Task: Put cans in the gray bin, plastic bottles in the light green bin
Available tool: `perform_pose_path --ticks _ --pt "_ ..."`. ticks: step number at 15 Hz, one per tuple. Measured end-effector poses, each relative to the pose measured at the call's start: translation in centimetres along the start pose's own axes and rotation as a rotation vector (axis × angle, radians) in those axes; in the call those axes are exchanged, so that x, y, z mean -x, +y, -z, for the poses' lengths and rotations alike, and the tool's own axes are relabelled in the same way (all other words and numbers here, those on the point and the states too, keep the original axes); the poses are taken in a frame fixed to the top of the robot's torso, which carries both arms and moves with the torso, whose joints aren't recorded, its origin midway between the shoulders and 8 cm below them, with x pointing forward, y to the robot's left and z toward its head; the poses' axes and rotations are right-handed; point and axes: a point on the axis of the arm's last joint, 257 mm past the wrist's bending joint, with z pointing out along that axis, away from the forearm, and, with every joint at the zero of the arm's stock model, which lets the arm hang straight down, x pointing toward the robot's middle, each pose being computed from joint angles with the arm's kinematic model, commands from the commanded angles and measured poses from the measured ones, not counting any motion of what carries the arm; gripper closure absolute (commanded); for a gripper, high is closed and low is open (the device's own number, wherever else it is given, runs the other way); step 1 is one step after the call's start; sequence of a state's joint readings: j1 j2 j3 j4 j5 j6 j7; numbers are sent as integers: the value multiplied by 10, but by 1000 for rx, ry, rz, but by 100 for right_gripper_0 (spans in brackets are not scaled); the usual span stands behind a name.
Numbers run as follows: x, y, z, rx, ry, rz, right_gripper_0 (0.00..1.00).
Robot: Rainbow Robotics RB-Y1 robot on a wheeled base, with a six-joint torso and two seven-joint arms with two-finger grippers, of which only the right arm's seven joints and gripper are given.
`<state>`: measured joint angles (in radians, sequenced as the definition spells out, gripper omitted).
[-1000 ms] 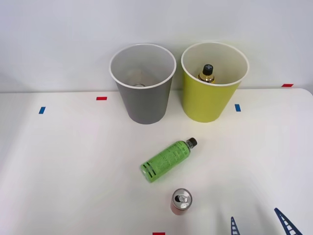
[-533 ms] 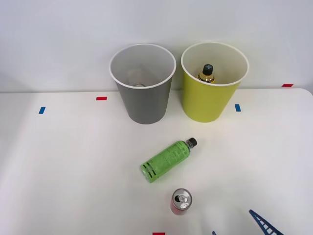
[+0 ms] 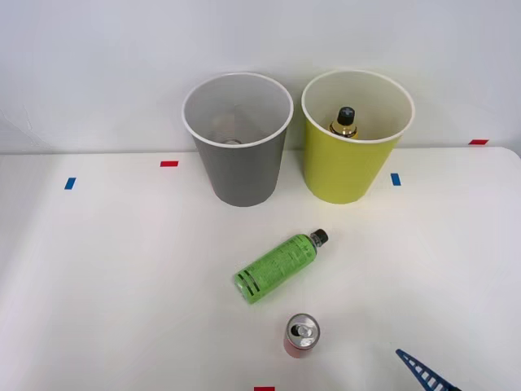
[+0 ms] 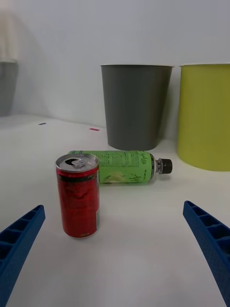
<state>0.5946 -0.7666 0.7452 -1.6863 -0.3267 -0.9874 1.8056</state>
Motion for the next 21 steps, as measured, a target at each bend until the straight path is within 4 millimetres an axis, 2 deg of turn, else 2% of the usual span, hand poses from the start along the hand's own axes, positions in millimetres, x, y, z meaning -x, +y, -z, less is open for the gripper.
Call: perform_pose_path --ticks 3,7,13,17,21 --pt "-2 5 -4 7 -14 -10 0" --pt "-13 9 -18 5 -20 -13 0" --pt "-26 20 -58 14 -47 5 0" --pt "-26 27 -90 33 -58 9 0" --pt "-28 33 -105 42 -52 7 0"
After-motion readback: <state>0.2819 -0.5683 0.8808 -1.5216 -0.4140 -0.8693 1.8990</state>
